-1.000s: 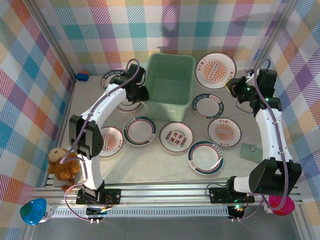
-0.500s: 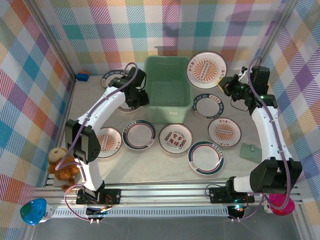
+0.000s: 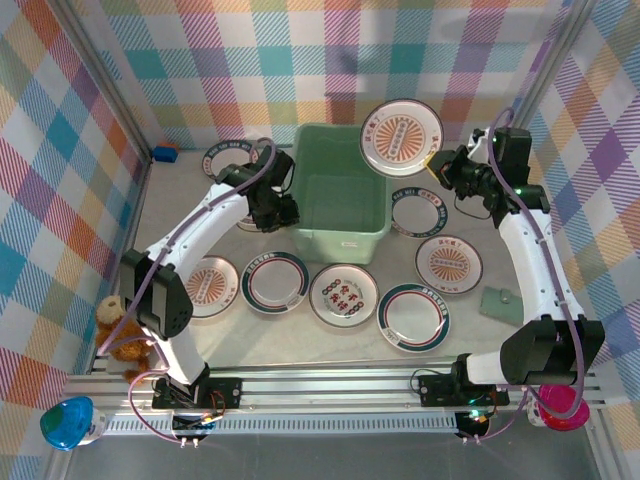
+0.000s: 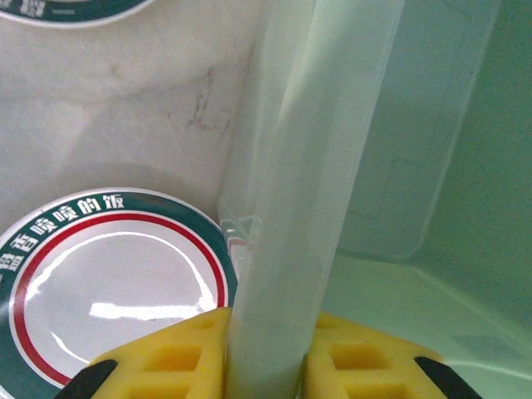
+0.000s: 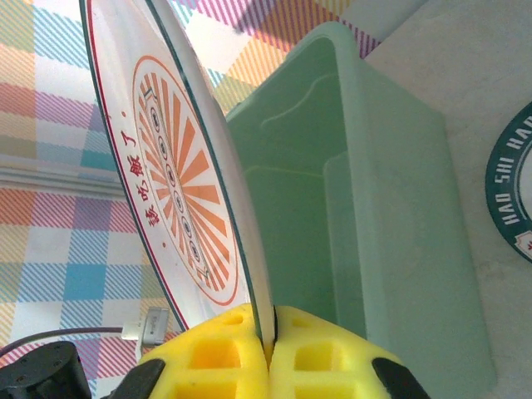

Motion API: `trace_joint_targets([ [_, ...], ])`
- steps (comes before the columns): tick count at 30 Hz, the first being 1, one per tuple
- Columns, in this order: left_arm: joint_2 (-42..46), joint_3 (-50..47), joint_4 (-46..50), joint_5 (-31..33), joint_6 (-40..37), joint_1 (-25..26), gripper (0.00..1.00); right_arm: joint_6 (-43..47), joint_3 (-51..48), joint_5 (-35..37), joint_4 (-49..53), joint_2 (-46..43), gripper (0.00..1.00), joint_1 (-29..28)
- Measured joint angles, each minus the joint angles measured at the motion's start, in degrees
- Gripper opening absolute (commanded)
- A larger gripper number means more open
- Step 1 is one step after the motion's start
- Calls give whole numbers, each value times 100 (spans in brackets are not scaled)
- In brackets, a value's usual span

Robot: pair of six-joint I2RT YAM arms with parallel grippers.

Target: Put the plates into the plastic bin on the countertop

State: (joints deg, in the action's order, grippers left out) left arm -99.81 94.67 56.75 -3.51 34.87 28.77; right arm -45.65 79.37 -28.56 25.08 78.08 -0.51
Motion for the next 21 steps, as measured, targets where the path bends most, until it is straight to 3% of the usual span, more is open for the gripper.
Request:
trace_joint_targets([
  [7,448,-542,-103,-7,273,116,24,35,26,57,87,31,0,-223],
  [11,514,-616,-142,-9,391,129,35,83,72,116,164,129,0,-365],
  [16,660,-645,-142,11,514,177,59,164,356,319,356,433,0,-634],
  [21,817,-542,-140,238,428,190,69,227,968,647,645,942,0,-1058],
])
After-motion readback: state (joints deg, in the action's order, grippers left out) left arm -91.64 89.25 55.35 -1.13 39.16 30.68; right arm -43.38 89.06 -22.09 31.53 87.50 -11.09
